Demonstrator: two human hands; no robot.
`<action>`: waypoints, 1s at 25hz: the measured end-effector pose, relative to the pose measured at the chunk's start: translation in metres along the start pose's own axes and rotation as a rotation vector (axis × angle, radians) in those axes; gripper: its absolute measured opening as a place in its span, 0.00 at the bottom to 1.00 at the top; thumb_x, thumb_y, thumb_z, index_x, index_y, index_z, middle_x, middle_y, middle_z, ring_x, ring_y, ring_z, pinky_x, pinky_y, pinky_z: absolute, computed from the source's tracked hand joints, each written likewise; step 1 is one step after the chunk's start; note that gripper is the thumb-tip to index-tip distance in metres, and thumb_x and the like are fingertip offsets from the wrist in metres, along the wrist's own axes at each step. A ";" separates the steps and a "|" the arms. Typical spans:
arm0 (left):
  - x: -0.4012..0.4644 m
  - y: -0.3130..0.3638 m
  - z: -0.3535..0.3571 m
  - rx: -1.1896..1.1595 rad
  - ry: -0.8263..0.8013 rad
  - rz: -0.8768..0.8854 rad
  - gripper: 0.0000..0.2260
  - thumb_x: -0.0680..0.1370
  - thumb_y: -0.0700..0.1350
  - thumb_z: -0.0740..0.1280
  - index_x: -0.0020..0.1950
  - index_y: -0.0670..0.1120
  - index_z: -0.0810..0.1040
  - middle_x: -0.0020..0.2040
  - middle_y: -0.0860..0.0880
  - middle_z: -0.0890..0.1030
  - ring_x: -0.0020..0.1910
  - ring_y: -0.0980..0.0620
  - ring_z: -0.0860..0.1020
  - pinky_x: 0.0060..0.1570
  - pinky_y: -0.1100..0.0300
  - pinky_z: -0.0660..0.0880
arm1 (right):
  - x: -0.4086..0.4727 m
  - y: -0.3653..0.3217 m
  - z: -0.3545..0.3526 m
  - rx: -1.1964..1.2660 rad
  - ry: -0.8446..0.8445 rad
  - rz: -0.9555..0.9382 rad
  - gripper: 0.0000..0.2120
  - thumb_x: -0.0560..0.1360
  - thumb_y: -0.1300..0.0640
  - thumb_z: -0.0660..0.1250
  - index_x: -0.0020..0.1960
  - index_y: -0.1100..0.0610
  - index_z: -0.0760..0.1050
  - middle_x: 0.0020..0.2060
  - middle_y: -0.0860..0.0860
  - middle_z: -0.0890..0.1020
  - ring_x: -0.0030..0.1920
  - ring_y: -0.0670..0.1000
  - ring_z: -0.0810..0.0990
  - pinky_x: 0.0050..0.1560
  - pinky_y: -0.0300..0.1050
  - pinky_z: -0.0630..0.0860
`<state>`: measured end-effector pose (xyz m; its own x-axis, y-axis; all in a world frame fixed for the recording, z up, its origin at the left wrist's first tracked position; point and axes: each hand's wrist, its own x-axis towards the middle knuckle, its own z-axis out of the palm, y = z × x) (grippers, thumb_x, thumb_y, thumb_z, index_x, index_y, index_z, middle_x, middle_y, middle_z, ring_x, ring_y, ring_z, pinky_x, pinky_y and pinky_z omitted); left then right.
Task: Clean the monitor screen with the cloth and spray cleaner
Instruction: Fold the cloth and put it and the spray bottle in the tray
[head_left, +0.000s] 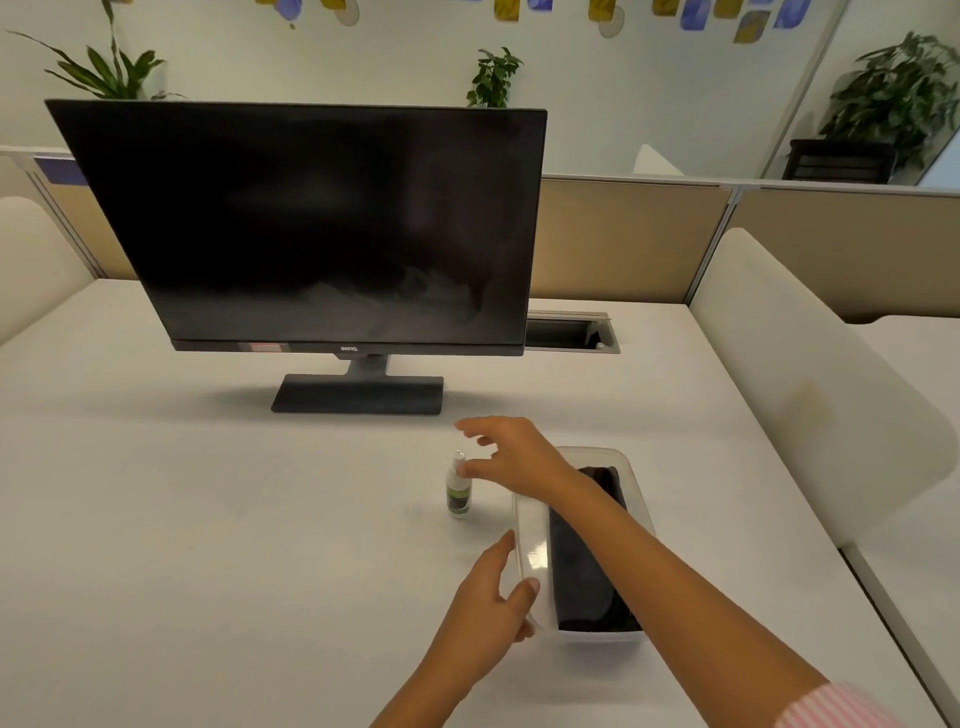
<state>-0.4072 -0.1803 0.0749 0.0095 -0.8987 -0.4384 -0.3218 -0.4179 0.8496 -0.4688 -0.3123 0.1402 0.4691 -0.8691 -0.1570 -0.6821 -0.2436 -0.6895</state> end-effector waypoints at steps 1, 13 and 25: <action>-0.001 -0.001 0.000 -0.003 -0.004 -0.004 0.25 0.78 0.51 0.62 0.73 0.58 0.56 0.68 0.48 0.71 0.37 0.56 0.81 0.31 0.72 0.74 | 0.005 -0.001 0.007 -0.003 -0.018 -0.009 0.26 0.73 0.53 0.70 0.69 0.51 0.69 0.66 0.51 0.74 0.62 0.52 0.75 0.61 0.46 0.73; -0.003 -0.004 -0.001 -0.110 -0.015 -0.041 0.21 0.77 0.53 0.63 0.69 0.60 0.61 0.62 0.50 0.74 0.36 0.58 0.82 0.30 0.72 0.73 | -0.011 -0.014 -0.023 0.048 0.347 -0.135 0.11 0.74 0.55 0.69 0.55 0.59 0.79 0.47 0.54 0.82 0.45 0.49 0.79 0.45 0.28 0.71; -0.007 -0.001 0.001 -0.014 -0.006 -0.061 0.19 0.77 0.57 0.61 0.67 0.58 0.62 0.66 0.55 0.68 0.53 0.54 0.77 0.46 0.65 0.75 | -0.054 0.032 -0.039 -0.035 0.398 0.118 0.14 0.75 0.53 0.67 0.59 0.57 0.77 0.54 0.55 0.81 0.50 0.52 0.80 0.56 0.41 0.75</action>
<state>-0.4081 -0.1731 0.0769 0.0234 -0.8705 -0.4916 -0.3076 -0.4742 0.8250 -0.5373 -0.2900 0.1541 0.1375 -0.9889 0.0571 -0.7397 -0.1409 -0.6580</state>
